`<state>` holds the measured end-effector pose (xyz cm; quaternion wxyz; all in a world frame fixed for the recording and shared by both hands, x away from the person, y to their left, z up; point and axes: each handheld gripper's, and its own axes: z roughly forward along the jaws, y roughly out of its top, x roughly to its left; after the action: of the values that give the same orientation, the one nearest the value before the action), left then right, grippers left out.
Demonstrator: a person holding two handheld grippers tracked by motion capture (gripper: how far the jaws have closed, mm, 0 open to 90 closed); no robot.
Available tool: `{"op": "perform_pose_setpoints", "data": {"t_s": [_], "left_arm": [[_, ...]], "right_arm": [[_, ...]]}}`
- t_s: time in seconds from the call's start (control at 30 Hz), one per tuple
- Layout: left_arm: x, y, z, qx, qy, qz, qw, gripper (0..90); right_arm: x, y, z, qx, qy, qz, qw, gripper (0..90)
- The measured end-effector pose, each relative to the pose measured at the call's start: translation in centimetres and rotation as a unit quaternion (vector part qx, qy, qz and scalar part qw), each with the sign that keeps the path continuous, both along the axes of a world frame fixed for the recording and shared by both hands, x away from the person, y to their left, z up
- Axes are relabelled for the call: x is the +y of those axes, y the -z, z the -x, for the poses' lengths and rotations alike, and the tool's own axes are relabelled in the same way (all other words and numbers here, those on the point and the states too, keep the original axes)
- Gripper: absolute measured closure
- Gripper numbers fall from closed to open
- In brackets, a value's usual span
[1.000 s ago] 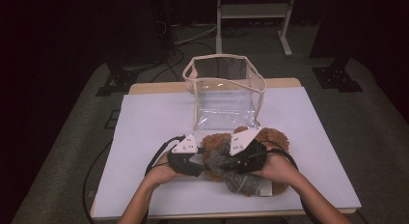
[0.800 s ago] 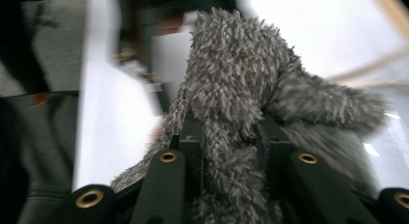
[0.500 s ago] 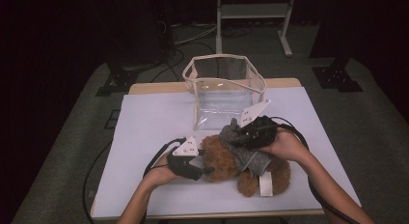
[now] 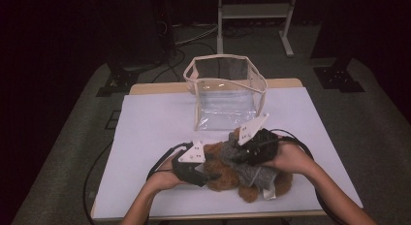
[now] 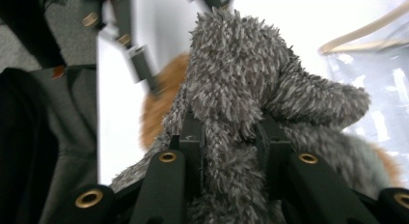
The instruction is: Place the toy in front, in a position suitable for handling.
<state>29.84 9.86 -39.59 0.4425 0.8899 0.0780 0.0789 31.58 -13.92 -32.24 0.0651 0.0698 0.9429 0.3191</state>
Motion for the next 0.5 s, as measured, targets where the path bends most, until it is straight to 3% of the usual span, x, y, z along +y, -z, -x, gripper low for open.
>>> {"op": "perform_pose_setpoints", "data": {"t_s": [0.17, 0.23, 0.33, 0.4, 0.43, 0.47, 0.5], "left_arm": [[0.1, 0.1, 0.2, 0.002, 0.011, -0.004, 0.9999, 40.0], [0.2, 0.0, 0.2, 0.001, 0.013, -0.006, 0.9999, 39.7], [0.4, -0.1, 0.1, 0.004, 0.006, 0.0, 1.0, 37.5], [0.7, -0.5, -0.1, 0.005, -0.017, 0.009, 0.9998, 30.6], [0.7, -0.5, -0.1, 0.005, -0.017, 0.009, 0.9998, 27.3], [0.9, -0.6, -0.3, 0.007, -0.032, 0.015, 0.9994, 25.8], [0.9, -0.6, -0.3, 0.007, -0.032, 0.015, 0.9994, 25.0]], "right_arm": [[0.3, -0.8, -2.2, 0.004, 0.015, -0.007, 0.9999, 68.9], [0.5, -0.3, -3.7, 0.018, 0.025, 0.009, 0.9995, 68.9], [0.5, 0.5, -4.0, 0.034, 0.022, 0.024, 0.9989, 68.9], [0.0, 1.0, -3.5, 0.043, 0.023, 0.01, 0.9987, 69.0], [0.0, 1.0, -3.5, 0.043, 0.023, 0.01, 0.9987, 69.0], [-0.4, 1.2, -2.6, 0.052, 0.019, 0.006, 0.9985, 69.0], [-0.4, 1.2, -2.6, 0.052, 0.019, 0.006, 0.9985, 69.0]]}}
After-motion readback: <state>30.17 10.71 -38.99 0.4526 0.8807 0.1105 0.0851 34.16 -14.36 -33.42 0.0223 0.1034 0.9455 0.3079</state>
